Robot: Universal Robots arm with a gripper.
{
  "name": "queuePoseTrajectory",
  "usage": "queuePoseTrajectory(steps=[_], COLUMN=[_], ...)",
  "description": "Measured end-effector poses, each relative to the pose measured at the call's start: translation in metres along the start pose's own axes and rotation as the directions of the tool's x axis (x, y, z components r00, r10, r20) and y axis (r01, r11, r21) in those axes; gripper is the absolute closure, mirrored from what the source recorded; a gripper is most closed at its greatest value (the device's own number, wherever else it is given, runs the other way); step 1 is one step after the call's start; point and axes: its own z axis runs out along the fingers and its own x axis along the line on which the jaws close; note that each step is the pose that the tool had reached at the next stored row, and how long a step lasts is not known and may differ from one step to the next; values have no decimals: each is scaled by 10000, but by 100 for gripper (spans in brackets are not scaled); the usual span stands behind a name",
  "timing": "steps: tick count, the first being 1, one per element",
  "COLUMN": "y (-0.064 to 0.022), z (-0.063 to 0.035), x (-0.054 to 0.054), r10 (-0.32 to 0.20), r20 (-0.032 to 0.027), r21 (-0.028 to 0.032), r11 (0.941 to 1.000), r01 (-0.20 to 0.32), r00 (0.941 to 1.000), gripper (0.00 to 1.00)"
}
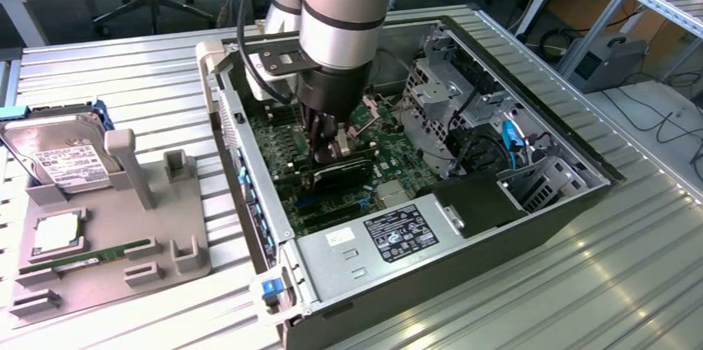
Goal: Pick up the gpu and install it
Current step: 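Press down on the gpu until it lock into place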
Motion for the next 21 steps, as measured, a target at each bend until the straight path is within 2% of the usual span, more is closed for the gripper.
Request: queuePoseTrajectory(steps=[1,8,14,21], y=[-18,-329,-507,-533], z=[-1,-13,-19,-20], x=[1,3,4,4], r10=[0,-4,-5,-4], r20=[7,136,179,184], r21=[-4,-138,-223,-232], r11=[10000,9999,9998,9997], r01=[0,6,9,9], r00=[10000,9999,9998,9998], gripper=[89,89,89,89])
